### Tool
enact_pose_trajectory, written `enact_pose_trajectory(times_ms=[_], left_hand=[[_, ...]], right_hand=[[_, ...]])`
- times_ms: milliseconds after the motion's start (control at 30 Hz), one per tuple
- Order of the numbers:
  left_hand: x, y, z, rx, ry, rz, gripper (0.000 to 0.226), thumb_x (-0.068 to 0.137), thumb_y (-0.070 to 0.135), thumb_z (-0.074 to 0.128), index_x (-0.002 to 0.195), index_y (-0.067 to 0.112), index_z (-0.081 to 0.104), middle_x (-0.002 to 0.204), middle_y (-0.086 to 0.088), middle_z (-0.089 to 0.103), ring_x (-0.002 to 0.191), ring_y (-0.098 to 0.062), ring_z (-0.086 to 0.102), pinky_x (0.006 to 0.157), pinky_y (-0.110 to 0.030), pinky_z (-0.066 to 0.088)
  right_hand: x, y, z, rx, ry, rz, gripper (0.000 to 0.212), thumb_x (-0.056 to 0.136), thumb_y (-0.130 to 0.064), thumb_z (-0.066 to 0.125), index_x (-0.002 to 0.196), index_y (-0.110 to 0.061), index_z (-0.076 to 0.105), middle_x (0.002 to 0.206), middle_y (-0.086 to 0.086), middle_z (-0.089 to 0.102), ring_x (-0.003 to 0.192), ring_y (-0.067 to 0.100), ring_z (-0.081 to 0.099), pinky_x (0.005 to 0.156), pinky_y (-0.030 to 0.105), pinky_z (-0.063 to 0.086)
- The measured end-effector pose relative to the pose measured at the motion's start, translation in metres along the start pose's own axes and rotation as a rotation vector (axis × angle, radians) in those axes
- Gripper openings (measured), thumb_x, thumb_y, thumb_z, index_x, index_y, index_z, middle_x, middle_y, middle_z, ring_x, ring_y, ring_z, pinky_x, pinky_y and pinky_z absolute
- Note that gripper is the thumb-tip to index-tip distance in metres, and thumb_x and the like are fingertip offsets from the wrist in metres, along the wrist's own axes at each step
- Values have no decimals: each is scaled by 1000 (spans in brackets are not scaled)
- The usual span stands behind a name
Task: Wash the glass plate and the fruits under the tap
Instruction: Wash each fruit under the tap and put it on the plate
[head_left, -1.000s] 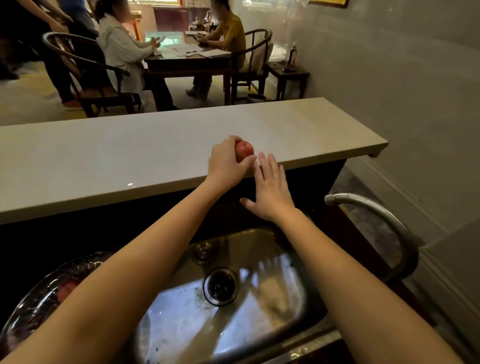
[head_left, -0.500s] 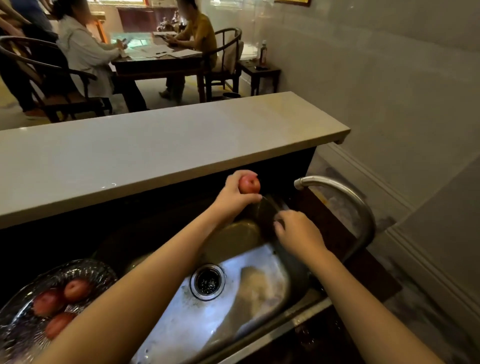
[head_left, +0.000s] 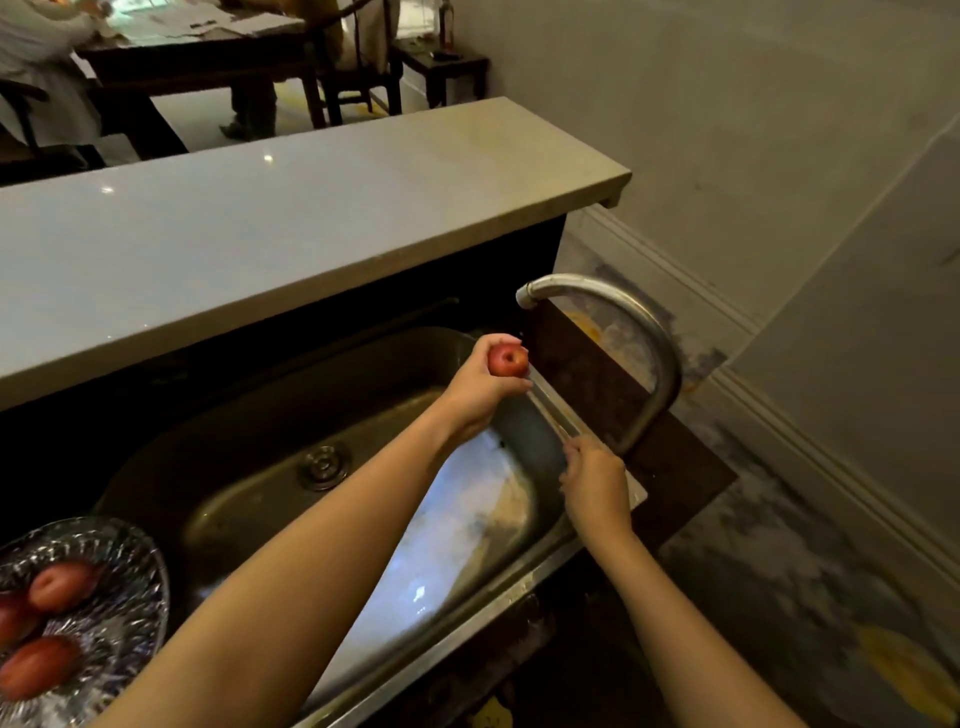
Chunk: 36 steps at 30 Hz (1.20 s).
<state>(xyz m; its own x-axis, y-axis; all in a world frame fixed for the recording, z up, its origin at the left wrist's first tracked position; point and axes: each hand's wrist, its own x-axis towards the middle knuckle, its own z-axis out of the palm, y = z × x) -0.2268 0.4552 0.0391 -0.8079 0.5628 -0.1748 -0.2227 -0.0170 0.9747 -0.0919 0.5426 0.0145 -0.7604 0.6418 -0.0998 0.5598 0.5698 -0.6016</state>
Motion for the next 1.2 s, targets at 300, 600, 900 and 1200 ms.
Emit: enact_pose_trajectory(times_ms=[300, 600, 900, 1200], left_hand=[[9, 0, 11, -84, -45, -3, 53, 72, -19, 60, 104, 22, 49, 119, -15, 46, 100, -22, 55, 74, -21, 51], [6, 6, 17, -118, -55, -53, 54, 75, -18, 58, 116, 14, 43, 124, -16, 43, 113, -32, 51, 93, -36, 48], [6, 8, 17, -78, -1, -146, 36, 91, 48, 46, 91, 13, 55, 61, -3, 55, 42, -10, 36, 38, -20, 23], [8, 21, 31, -358, 125, -233, 35, 94, 44, 42, 90, 16, 63, 71, 0, 61, 58, -8, 58, 39, -16, 42]], right_hand=[[10, -6, 6, -137, 81, 4, 26, 97, -8, 38, 106, -1, 61, 106, 19, 65, 100, 34, 62, 76, 34, 44], [14, -1, 10, -112, 94, -15, 24, 97, -9, 38, 99, -4, 61, 96, 14, 67, 90, 28, 64, 68, 27, 41], [18, -37, -23, -131, 171, -281, 34, 98, -32, 35, 112, -10, 57, 101, 11, 66, 97, 29, 57, 68, 30, 36], [85, -85, -12, 588, -182, -5, 31, 97, -32, 33, 97, -16, 59, 95, 10, 59, 85, 20, 57, 64, 18, 45]])
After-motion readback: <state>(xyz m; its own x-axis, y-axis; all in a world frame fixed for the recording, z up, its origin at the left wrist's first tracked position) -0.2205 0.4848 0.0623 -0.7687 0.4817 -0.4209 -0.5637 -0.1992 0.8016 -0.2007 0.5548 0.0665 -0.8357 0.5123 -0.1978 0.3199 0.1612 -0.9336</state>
